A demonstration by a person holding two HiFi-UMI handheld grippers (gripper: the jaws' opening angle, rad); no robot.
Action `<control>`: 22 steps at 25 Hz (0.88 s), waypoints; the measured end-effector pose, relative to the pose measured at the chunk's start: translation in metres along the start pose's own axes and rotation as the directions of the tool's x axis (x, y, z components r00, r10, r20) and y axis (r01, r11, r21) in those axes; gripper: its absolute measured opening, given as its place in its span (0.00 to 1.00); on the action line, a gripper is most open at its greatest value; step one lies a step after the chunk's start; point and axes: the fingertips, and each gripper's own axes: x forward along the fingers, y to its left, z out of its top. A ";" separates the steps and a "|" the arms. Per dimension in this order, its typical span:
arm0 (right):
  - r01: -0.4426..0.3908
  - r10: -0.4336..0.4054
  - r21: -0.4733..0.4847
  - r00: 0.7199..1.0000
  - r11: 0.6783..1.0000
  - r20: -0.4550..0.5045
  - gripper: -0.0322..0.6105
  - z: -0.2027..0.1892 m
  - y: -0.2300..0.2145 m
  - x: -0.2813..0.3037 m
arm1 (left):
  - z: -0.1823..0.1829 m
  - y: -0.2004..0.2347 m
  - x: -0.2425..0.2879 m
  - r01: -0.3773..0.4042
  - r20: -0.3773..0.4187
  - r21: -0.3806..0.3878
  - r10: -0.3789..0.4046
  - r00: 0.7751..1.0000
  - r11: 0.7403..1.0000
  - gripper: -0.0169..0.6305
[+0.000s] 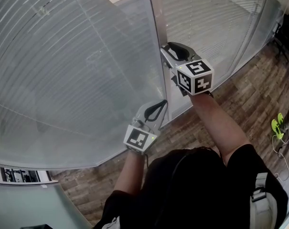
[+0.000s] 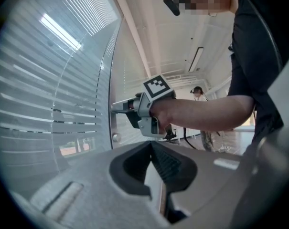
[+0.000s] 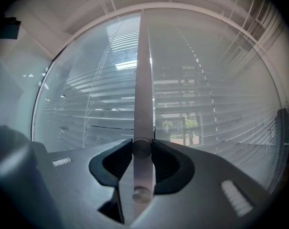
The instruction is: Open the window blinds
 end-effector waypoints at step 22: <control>-0.058 0.036 -0.338 0.997 0.939 -0.070 0.41 -0.002 0.007 -0.011 | -0.005 0.006 -0.002 -0.007 0.000 -0.020 0.007 1.000 1.000 0.03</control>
